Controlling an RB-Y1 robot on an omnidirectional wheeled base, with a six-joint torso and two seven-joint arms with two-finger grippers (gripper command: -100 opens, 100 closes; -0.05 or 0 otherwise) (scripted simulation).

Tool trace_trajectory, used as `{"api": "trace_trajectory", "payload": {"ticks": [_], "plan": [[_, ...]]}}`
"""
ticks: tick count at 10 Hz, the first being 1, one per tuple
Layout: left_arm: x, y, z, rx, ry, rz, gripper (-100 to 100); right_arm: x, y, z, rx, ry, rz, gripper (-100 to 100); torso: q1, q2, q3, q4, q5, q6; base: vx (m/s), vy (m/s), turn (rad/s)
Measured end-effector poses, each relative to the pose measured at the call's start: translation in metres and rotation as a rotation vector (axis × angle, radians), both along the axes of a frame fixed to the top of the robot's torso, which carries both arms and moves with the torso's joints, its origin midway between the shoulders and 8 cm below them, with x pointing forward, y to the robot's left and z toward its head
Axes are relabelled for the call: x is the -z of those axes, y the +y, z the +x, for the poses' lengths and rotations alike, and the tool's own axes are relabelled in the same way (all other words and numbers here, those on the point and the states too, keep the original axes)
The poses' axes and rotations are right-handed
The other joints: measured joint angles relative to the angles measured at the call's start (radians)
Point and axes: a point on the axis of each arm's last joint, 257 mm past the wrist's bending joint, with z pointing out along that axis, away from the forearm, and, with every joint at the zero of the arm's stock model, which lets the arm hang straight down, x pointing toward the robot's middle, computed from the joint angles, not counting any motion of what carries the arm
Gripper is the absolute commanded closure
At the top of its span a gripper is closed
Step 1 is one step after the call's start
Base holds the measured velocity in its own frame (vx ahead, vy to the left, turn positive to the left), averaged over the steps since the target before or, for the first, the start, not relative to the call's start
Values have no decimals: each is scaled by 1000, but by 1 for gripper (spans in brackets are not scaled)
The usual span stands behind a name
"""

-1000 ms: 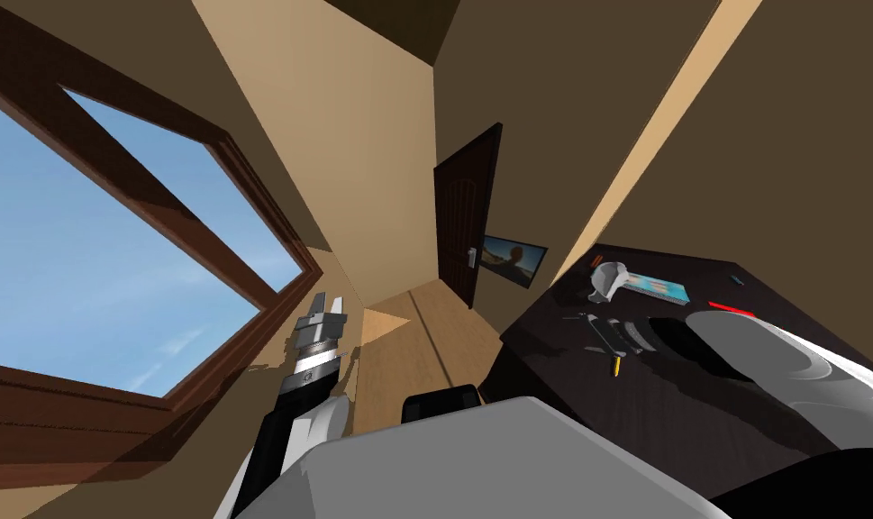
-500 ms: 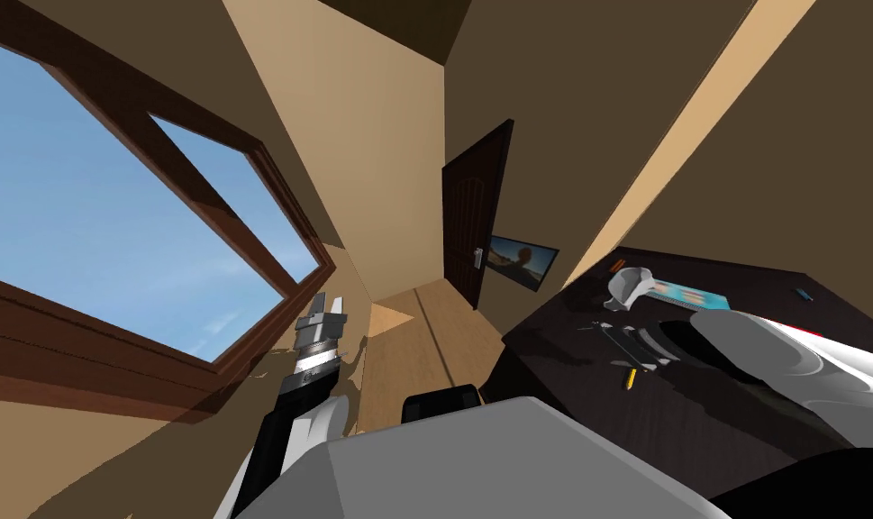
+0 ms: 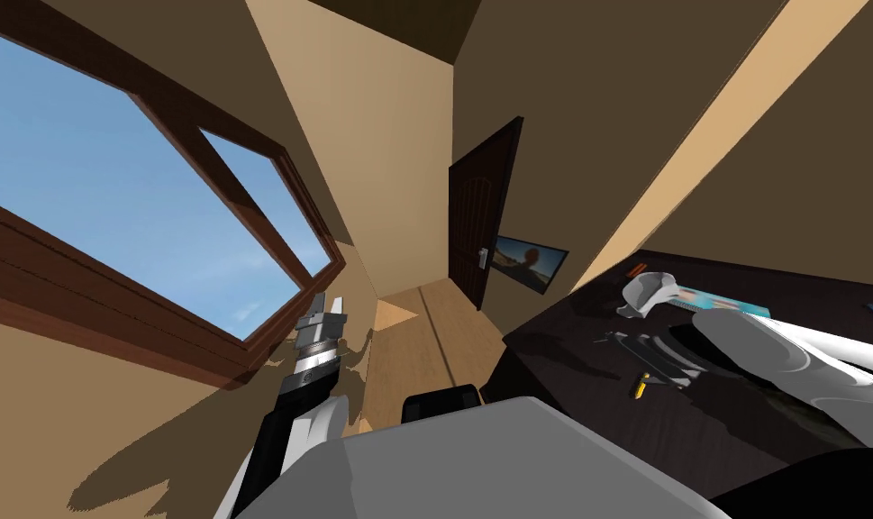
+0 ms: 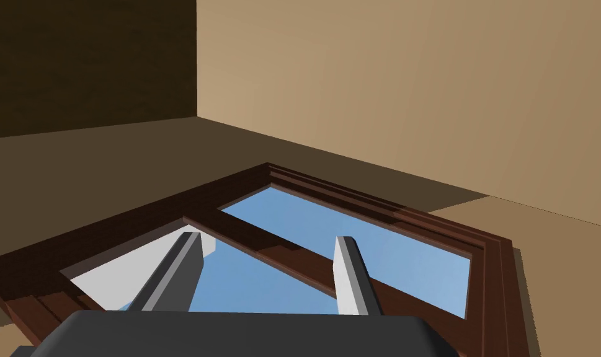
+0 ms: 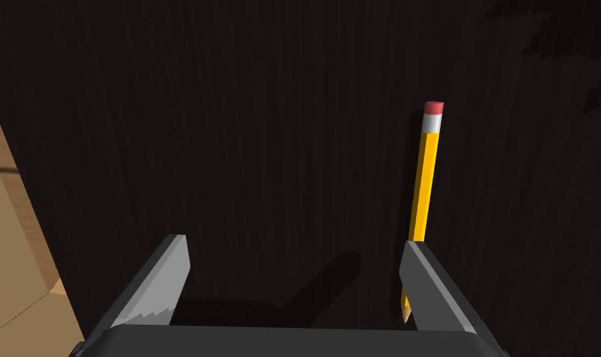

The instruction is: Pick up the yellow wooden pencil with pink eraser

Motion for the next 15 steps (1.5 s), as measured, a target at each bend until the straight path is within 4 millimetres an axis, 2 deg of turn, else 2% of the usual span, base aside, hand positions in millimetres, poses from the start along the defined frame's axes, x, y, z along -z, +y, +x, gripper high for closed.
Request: {"api": "trace_trajectory", "payload": {"ticks": [3,5,6,7,10,11,15], "plan": [[0,0,0,0,0,0,0,11,-9,-36,-14,136,-12,-100,-2,0,0,0,0,0,-44,-43,103],[0,0,0,0,0,0,0,18,-7,-53,-21,199,-1,-100,-1,-1,0,0,0,0,-16,-21,34],[0,0,0,0,0,0,0,19,-7,-54,-22,204,1,0,0,-2,-1,0,0,1,0,0,0],[0,0,0,0,0,0,0,19,-7,-54,-21,203,1,-100,1,-2,-1,0,0,1,-3,-7,31],[0,0,0,0,0,0,0,36,-5,-57,-16,203,1,-100,1,-3,-1,-1,0,1,-3,-6,17],[0,0,0,0,0,0,0,37,-5,-57,-16,201,0,100,1,-3,-1,-1,0,1,0,0,0],[0,0,0,0,0,0,0,37,-5,-57,-14,201,0,100,1,-3,-2,-1,0,0,-1,0,-4]]}}
